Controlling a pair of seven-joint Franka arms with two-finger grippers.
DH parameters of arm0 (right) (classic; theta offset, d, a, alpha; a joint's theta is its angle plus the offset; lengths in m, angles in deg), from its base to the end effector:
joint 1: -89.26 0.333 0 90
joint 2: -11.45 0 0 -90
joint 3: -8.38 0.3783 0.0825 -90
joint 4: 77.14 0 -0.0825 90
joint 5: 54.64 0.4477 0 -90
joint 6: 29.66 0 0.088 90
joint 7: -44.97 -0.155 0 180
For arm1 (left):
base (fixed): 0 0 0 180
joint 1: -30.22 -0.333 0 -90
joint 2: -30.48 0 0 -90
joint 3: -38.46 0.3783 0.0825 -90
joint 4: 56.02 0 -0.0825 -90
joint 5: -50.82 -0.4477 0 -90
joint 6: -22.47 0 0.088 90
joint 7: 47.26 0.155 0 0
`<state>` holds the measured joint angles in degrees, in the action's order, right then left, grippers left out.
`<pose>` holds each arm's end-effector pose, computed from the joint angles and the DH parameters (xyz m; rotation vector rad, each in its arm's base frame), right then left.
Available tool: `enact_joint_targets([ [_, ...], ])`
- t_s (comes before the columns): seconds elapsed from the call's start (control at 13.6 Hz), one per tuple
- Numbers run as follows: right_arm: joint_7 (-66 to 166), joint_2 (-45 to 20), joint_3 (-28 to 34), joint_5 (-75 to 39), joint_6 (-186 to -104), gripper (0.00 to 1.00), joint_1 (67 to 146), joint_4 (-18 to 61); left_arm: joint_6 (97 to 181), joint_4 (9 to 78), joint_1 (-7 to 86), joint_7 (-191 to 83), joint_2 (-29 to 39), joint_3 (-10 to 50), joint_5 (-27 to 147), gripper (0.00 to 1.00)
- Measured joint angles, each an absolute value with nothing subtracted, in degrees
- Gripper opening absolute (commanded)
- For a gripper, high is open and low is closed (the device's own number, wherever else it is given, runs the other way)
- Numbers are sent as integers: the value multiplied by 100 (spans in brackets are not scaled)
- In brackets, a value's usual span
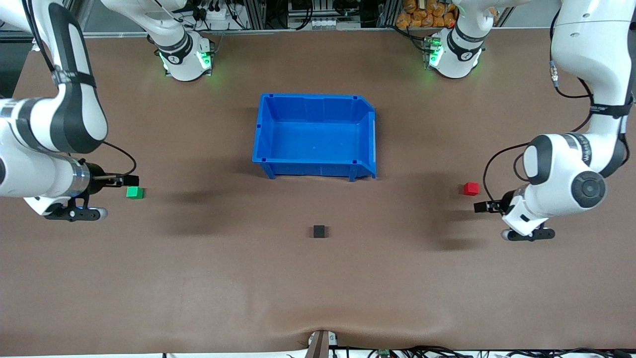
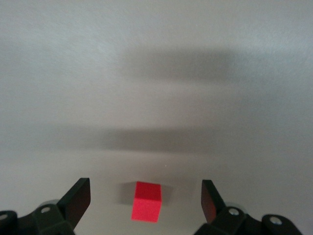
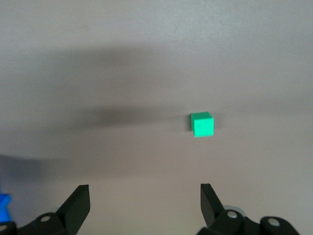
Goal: Attach green and red cubes to black cube
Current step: 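Close the left gripper on the red cube while the right gripper grasps the green cube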
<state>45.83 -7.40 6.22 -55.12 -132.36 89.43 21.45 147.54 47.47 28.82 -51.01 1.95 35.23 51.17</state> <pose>0.6809 -0.0231 0.3591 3.1018 -0.0254 -0.4015 0.7094 -0.0212 0.2236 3.1089 0.0661 -0.1899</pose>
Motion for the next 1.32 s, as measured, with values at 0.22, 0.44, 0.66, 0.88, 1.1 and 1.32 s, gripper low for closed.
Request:
enact_joint_targets([
  [0.22,5169,-737,611,-5514,-14502,100,8591,3140,14975,5055,2883,-5096,116,3448,5115,100],
  [0.44,6070,-796,602,-5515,-15413,100,8179,3749,15003,5193,2881,-5095,-4,3399,5115,100],
  [0.66,6535,-1084,600,-5515,-15834,100,7957,3861,15007,5356,2855,-5093,-36,3400,5115,100],
  [0.88,6572,-1432,616,-5515,-16216,100,7946,3899,15008,5471,2860,-4953,-38,3399,5114,90],
  [1.1,6576,-1613,643,-5515,-16491,100,7962,3950,15011,5527,2849,-4625,-38,3400,5114,62],
  [1.32,6576,-1630,644,-5515,-16526,100,7963,3974,15011,5540,2762,-4363,-38,3404,5114,43],
])
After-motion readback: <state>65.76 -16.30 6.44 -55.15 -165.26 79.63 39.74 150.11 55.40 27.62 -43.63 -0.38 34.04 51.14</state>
